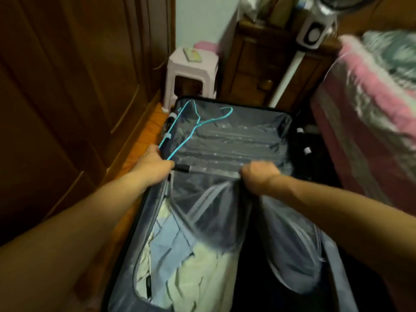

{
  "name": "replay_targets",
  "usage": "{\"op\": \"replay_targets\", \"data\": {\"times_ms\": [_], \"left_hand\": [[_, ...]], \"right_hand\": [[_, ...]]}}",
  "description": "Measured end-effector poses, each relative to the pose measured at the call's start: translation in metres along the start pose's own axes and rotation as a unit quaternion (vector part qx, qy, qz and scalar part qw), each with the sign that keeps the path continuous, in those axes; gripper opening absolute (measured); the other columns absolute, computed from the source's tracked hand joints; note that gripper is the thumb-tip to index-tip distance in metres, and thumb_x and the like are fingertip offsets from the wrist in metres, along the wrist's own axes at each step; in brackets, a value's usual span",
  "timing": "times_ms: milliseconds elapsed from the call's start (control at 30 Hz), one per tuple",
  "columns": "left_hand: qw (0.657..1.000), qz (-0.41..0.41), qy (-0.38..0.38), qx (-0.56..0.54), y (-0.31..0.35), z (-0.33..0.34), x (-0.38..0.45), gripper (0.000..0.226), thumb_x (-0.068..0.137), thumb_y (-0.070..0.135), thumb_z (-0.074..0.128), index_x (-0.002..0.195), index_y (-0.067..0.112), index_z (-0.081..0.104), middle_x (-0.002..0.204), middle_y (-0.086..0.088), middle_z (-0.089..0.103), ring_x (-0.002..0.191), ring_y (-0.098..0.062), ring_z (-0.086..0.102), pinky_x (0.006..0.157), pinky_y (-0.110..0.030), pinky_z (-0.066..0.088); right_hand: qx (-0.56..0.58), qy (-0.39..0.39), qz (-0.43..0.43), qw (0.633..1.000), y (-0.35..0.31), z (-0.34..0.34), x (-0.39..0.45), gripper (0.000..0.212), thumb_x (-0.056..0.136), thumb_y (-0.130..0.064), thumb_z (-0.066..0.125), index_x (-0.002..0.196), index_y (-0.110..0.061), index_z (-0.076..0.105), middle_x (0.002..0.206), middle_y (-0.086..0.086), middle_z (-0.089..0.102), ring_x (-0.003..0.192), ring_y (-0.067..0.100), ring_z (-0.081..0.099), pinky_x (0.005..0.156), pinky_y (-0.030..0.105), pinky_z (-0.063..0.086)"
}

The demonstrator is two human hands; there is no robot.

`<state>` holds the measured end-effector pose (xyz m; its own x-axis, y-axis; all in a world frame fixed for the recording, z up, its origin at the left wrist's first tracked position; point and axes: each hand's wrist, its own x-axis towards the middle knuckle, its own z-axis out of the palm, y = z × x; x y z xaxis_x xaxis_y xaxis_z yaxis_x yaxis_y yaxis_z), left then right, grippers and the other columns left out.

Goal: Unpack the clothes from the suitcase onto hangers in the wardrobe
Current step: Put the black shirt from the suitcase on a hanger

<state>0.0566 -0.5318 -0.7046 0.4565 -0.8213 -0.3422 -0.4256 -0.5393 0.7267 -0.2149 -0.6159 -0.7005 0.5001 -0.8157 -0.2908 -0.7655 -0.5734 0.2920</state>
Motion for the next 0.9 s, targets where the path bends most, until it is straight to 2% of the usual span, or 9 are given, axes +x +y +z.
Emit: {"op": "replay_targets", "data": {"times_ms": [100, 167, 267, 367, 500, 633, 733, 833, 900], "left_hand": [[0.999, -0.011, 0.039, -0.014, 0.015, -0.02, 0.008, 0.036, 0.086, 0.031, 0.068, 0.113, 0.026, 0.046, 0.097, -0.009, 0.062, 0.09, -0.03, 0.062, 0.071, -0.031, 0.039], [0.998, -0.012, 0.058, -0.033, 0.018, -0.023, 0.01, 0.034, 0.089, 0.031, 0.066, 0.113, 0.027, 0.043, 0.092, -0.008, 0.059, 0.09, -0.031, 0.062, 0.071, -0.031, 0.04], [0.996, -0.014, 0.06, -0.06, 0.016, -0.007, 0.007, 0.035, 0.091, 0.029, 0.065, 0.116, 0.024, 0.042, 0.094, -0.008, 0.059, 0.087, -0.03, 0.061, 0.065, -0.03, 0.043], [0.994, -0.046, 0.018, -0.093, 0.01, 0.016, 0.007, 0.045, 0.09, 0.031, 0.063, 0.127, 0.022, 0.039, 0.095, -0.008, 0.058, 0.079, -0.028, 0.057, 0.052, -0.026, 0.042], [0.995, -0.058, -0.011, -0.079, 0.011, 0.034, 0.009, 0.037, 0.091, 0.031, 0.063, 0.121, 0.022, 0.043, 0.095, -0.009, 0.06, 0.076, -0.027, 0.061, 0.058, -0.031, 0.048], [1.0, -0.018, -0.022, 0.008, 0.014, 0.05, 0.006, 0.049, 0.091, 0.028, 0.067, 0.132, 0.023, 0.041, 0.11, -0.009, 0.062, 0.085, -0.024, 0.06, 0.067, -0.031, 0.046], [0.999, 0.001, -0.017, 0.048, 0.009, 0.061, -0.002, 0.059, 0.091, 0.023, 0.069, 0.142, 0.018, 0.042, 0.117, -0.012, 0.062, 0.084, -0.021, 0.059, 0.063, -0.028, 0.042], [0.999, -0.008, -0.02, 0.05, 0.001, 0.063, -0.004, 0.056, 0.09, 0.019, 0.07, 0.141, 0.015, 0.046, 0.117, -0.011, 0.06, 0.091, -0.023, 0.057, 0.074, -0.032, 0.043], [0.998, -0.017, -0.019, 0.057, -0.004, 0.063, 0.0, 0.058, 0.09, 0.02, 0.071, 0.142, 0.016, 0.045, 0.109, -0.009, 0.058, 0.083, -0.022, 0.056, 0.069, -0.034, 0.044]], "right_hand": [[0.116, 0.232, 0.163, 0.952, 0.062, -0.091, 0.069, 0.031, 0.093, -0.009, 0.052, 0.123, -0.006, 0.06, 0.117, 0.025, 0.065, 0.107, 0.042, 0.064, 0.088, 0.048, 0.055], [0.295, 0.218, 0.179, 0.913, 0.083, -0.127, 0.104, 0.063, 0.096, -0.007, 0.049, 0.154, -0.009, 0.025, 0.156, 0.026, 0.03, 0.14, 0.043, 0.037, 0.112, 0.048, 0.037], [0.279, 0.143, 0.117, 0.942, 0.068, -0.107, 0.123, 0.085, 0.097, -0.016, 0.05, 0.159, -0.021, -0.007, 0.167, 0.01, -0.009, 0.152, 0.039, 0.008, 0.121, 0.046, 0.02], [0.185, 0.03, 0.031, 0.982, 0.042, -0.013, 0.096, 0.08, 0.097, -0.03, 0.056, 0.16, -0.025, 0.006, 0.166, 0.014, 0.0, 0.148, 0.043, 0.015, 0.119, 0.049, 0.025], [0.034, -0.083, -0.048, 0.995, 0.041, 0.093, 0.032, 0.057, 0.1, -0.028, 0.046, 0.154, -0.032, 0.03, 0.165, 0.011, -0.002, 0.148, 0.042, 0.006, 0.116, 0.054, 0.027], [0.042, -0.137, 0.036, 0.989, 0.077, 0.137, 0.022, 0.058, 0.1, -0.026, 0.039, 0.155, -0.039, 0.024, 0.165, 0.003, -0.011, 0.148, 0.041, 0.006, 0.115, 0.053, 0.028], [0.087, -0.183, 0.091, 0.975, 0.103, 0.149, 0.041, 0.046, 0.102, -0.032, 0.034, 0.148, -0.036, 0.038, 0.165, 0.005, 0.007, 0.147, 0.035, 0.013, 0.116, 0.051, 0.026], [0.144, -0.161, 0.107, 0.971, 0.109, 0.147, 0.046, 0.043, 0.102, -0.026, 0.037, 0.142, -0.013, 0.048, 0.154, 0.012, 0.035, 0.143, 0.032, 0.027, 0.115, 0.046, 0.021], [0.198, -0.09, 0.136, 0.967, 0.121, 0.148, 0.051, 0.041, 0.097, -0.018, 0.045, 0.134, -0.002, 0.052, 0.143, 0.02, 0.045, 0.133, 0.037, 0.044, 0.111, 0.041, 0.032]]}}
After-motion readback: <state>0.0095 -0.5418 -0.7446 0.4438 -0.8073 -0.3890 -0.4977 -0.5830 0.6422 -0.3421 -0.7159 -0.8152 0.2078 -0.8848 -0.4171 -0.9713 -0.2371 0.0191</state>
